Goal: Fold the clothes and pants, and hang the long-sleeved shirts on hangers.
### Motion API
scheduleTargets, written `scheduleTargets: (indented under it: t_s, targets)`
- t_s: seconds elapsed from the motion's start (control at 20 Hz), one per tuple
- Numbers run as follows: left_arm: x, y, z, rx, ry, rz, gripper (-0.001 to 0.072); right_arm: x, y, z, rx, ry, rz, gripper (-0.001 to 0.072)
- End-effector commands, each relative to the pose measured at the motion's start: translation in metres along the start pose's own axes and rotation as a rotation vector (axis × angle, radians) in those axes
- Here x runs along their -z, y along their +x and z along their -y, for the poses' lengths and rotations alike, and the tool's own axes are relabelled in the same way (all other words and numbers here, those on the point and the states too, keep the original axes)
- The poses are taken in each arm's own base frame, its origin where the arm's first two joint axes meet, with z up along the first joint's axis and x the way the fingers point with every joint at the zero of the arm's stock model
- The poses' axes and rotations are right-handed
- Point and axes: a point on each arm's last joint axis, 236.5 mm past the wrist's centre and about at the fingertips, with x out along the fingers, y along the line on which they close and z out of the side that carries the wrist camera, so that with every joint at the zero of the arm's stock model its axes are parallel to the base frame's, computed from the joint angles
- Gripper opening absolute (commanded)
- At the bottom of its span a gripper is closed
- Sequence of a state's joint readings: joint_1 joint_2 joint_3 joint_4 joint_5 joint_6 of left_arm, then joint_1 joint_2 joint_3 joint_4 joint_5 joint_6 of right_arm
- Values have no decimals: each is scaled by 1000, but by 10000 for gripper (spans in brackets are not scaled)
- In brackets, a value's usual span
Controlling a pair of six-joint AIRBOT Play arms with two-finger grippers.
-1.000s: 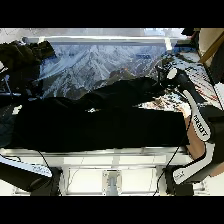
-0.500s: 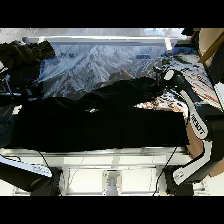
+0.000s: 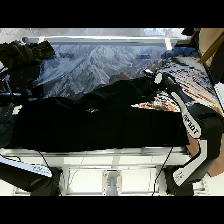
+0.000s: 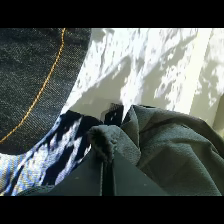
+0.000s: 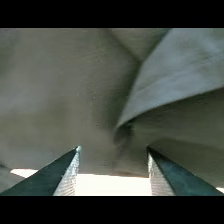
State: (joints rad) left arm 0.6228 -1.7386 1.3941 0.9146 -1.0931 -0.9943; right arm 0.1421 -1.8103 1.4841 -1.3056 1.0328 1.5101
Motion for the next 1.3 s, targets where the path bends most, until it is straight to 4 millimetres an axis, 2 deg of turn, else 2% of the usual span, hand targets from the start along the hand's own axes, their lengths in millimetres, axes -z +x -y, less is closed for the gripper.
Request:
scheduleTargets:
  t_s: [0.0,0.1,0.15,0.25,0.35,0.45,0.65,0.8,0.95,1.05,1.15,1.25]
  targets:
    - [0,0,0,0,1,0,20,-1,1,14,71,14,6,424]
    - [0,0,1,0,2,0,20,-4,1,21,101,27,18,310]
    - [0,0,1,0,2,0,21,-7,0,23,107,29,30,304]
    - [0,0,1,0,2,0,20,-9,0,22,106,39,38,313]
    - [0,0,0,0,2,-1,21,-9,-1,15,97,13,32,400]
    - [0,0,1,0,2,0,20,-15,-3,12,96,6,51,415]
    - [0,0,0,0,2,-1,20,-14,-2,9,95,3,40,414]
    - [0,0,1,0,2,0,20,-6,11,4,110,-28,3,413]
    - [0,0,0,0,2,-1,20,-7,19,1,141,-74,-10,412]
    - [0,0,0,0,2,-1,21,-9,17,7,187,-100,-17,407]
    - [0,0,0,0,2,-1,20,-10,12,17,235,-97,-24,334]
    - [0,0,1,0,2,-1,20,-8,9,30,288,-89,-34,304]
